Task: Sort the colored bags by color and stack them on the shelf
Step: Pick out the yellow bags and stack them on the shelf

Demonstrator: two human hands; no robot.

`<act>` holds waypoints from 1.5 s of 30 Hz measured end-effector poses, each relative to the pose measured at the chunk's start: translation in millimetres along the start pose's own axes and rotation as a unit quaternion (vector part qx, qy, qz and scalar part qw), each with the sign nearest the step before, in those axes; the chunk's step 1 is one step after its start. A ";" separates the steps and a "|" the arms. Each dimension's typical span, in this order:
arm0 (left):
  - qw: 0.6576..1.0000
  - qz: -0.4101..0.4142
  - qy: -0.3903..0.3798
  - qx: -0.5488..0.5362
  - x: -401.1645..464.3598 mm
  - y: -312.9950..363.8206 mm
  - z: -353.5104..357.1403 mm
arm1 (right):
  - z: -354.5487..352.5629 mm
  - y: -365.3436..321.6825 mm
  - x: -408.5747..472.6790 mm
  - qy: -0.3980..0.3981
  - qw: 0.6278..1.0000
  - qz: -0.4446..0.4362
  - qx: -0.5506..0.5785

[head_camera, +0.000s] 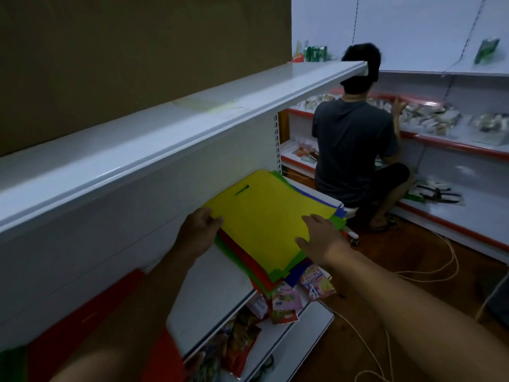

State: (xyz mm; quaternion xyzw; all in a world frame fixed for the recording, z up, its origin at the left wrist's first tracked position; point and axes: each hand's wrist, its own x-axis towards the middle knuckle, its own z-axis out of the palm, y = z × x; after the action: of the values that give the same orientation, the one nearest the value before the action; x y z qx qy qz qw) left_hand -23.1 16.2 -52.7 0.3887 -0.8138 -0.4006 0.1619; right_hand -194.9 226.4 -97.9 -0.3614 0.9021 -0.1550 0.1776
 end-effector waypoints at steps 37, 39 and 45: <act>0.923 -0.230 0.149 -0.268 60.0 -27.3 86.7 | 1.5 51.2 123.6 -0.033 0.991 -0.132 -0.002; 0.923 -0.207 0.133 -0.294 56.8 -20.1 81.2 | 1.4 50.6 123.8 -0.028 0.991 -0.128 0.024; 0.899 -0.172 0.150 -0.374 34.1 -7.7 43.9 | -4.2 26.7 120.3 -0.044 0.972 -0.129 0.189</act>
State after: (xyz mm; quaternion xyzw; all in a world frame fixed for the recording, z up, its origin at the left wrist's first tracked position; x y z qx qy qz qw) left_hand -66.5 10.4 -87.8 0.4887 -0.4910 -0.6340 0.3438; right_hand -294.0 160.3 -130.1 -0.4410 0.7935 -0.3285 0.2605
